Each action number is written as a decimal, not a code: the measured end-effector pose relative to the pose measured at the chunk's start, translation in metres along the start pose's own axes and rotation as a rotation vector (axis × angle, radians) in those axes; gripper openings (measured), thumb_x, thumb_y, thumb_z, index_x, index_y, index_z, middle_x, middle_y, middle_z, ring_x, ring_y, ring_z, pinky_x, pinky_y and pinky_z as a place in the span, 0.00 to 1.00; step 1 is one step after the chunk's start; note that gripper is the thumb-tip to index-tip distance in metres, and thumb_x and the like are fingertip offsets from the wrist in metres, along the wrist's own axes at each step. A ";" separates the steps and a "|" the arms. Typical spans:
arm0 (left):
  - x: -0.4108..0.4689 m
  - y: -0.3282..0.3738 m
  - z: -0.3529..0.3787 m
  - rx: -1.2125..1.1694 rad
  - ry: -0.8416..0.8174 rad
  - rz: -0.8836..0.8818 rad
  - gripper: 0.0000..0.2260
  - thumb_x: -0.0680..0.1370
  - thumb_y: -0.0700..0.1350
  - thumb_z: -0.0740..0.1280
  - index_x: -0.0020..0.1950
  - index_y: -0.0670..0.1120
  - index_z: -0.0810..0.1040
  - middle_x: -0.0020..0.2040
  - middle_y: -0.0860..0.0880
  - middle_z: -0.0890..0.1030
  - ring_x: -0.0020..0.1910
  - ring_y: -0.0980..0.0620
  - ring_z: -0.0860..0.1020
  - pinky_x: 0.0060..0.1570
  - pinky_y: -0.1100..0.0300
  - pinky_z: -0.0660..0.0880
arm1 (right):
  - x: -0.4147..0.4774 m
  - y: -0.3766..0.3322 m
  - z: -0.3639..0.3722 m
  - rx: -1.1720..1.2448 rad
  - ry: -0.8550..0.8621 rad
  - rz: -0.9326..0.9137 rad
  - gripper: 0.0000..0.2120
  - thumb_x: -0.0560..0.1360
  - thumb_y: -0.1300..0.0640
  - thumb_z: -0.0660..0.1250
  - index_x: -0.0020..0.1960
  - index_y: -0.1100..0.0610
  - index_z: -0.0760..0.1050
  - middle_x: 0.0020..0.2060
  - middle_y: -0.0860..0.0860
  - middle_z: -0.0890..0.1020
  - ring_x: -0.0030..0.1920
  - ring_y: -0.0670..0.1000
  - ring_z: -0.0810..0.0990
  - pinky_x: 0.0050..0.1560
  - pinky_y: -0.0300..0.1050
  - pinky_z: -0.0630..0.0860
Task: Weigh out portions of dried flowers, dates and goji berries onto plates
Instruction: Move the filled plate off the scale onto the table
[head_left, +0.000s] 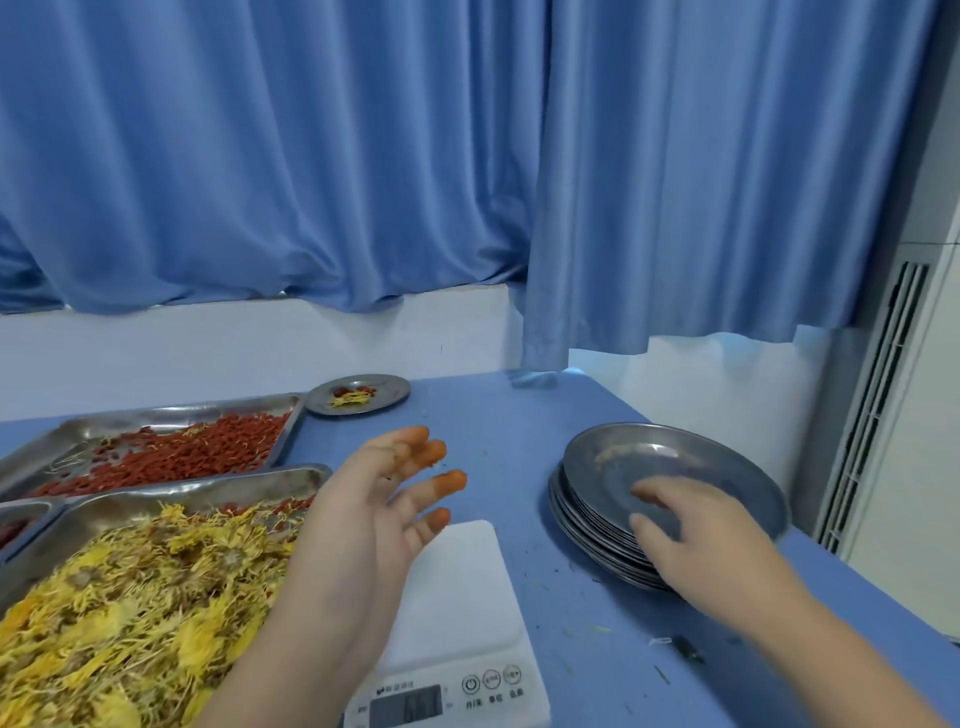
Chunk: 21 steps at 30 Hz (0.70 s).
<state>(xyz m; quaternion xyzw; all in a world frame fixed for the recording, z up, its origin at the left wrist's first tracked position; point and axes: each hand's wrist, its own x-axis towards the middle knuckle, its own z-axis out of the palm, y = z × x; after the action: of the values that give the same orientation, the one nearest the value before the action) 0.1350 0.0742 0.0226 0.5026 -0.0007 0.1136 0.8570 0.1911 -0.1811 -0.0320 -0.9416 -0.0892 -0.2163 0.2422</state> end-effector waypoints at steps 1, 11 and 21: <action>0.001 0.001 -0.007 -0.027 0.018 -0.028 0.10 0.79 0.44 0.60 0.50 0.45 0.80 0.46 0.46 0.84 0.41 0.46 0.84 0.41 0.53 0.73 | 0.000 -0.002 0.000 -0.030 -0.061 -0.008 0.08 0.74 0.51 0.65 0.51 0.50 0.78 0.47 0.42 0.81 0.53 0.48 0.76 0.52 0.42 0.72; -0.006 -0.005 -0.079 -0.194 0.182 -0.128 0.11 0.76 0.48 0.61 0.44 0.49 0.82 0.45 0.48 0.84 0.40 0.46 0.85 0.45 0.53 0.74 | 0.000 -0.016 -0.004 -0.113 -0.115 0.040 0.08 0.67 0.54 0.66 0.46 0.48 0.74 0.38 0.44 0.81 0.42 0.48 0.78 0.40 0.45 0.77; -0.014 -0.007 -0.077 -0.218 0.217 -0.090 0.08 0.76 0.46 0.60 0.44 0.48 0.79 0.38 0.49 0.81 0.33 0.49 0.81 0.44 0.56 0.70 | -0.006 -0.021 0.006 -0.193 0.135 0.014 0.06 0.68 0.62 0.66 0.43 0.55 0.78 0.38 0.49 0.80 0.44 0.56 0.78 0.36 0.47 0.75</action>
<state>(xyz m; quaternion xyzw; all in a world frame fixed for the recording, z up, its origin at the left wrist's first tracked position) 0.1137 0.1347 -0.0231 0.3908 0.1020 0.1278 0.9059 0.1817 -0.1604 -0.0304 -0.9443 -0.0450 -0.2853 0.1576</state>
